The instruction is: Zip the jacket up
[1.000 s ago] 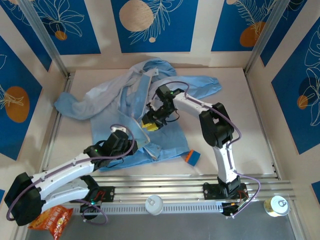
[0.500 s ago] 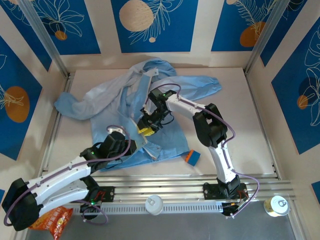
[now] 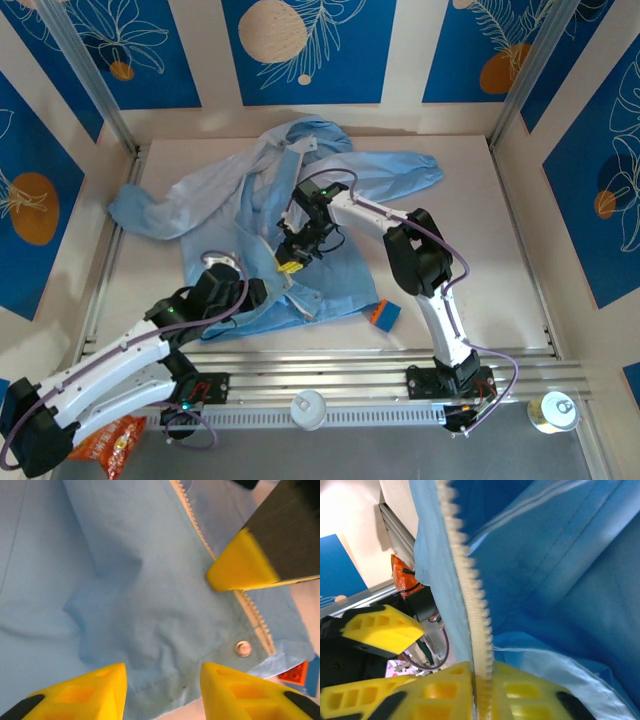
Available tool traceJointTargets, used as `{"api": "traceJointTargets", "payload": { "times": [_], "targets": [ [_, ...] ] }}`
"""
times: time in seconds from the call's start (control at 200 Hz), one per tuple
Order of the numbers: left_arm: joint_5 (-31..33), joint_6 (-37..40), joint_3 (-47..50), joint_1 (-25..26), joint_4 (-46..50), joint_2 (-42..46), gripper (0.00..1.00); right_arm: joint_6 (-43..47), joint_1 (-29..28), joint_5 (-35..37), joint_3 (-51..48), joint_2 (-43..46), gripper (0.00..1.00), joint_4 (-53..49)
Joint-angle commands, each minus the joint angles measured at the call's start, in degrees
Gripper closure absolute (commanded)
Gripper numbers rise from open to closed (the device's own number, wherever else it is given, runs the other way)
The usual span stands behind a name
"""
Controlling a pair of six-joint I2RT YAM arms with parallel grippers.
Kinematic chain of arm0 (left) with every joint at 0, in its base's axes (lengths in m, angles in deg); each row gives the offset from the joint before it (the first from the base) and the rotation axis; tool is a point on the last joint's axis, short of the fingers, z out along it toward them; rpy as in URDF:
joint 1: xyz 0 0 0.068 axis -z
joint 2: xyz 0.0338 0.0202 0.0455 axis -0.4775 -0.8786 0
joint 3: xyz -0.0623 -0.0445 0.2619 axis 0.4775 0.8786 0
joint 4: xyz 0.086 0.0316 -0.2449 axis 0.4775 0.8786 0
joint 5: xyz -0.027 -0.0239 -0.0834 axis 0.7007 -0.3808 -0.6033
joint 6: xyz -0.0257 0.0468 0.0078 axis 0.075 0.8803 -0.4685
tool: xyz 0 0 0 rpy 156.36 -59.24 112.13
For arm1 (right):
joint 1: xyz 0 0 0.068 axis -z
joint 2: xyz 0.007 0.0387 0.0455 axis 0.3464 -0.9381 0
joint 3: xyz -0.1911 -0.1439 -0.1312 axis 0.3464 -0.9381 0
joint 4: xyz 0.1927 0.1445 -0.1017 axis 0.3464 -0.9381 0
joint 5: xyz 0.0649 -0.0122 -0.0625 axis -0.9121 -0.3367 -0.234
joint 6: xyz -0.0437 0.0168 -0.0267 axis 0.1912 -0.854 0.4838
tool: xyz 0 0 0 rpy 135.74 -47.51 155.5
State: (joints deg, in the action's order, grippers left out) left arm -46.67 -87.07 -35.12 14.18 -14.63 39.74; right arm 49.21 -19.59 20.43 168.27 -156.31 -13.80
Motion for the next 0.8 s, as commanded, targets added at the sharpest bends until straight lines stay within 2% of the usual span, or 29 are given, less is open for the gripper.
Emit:
{"api": "traceJointTargets", "payload": {
  "times": [0.0, 0.135, 0.24, 0.43, 0.63, 0.795],
  "targets": [
    [-1.4, -0.8, -1.7, -1.2, 2.5, 2.1, 0.52, -0.9, -0.7, -1.3, 0.4, 1.2, 1.00, -0.8],
    [-0.9, -2.5, -3.9, -1.4, 5.8, 4.6, 0.48, -4.3, -0.5, 0.5, -1.0, 6.4, 1.00, 4.6],
    [-3.7, -2.4, -5.1, -2.2, 5.7, 7.1, 0.44, -7.8, -0.2, 0.5, -1.2, 9.8, 1.00, 9.9],
    [-11.5, -5.4, -2.9, -6.0, -4.0, 10.1, 0.39, -13.5, -0.6, -0.4, -2.0, 12.7, 1.00, 16.9],
    [-18.1, -10.8, 1.2, -9.8, -16.2, 9.5, 0.42, -16.5, -1.0, -0.3, -5.0, 14.5, 1.00, 23.0],
    [-21.8, -13.0, 2.3, -12.6, -19.5, 9.1, 0.50, -17.9, -1.4, -0.1, -8.0, 15.0, 1.00, 26.0]
  ]
}}
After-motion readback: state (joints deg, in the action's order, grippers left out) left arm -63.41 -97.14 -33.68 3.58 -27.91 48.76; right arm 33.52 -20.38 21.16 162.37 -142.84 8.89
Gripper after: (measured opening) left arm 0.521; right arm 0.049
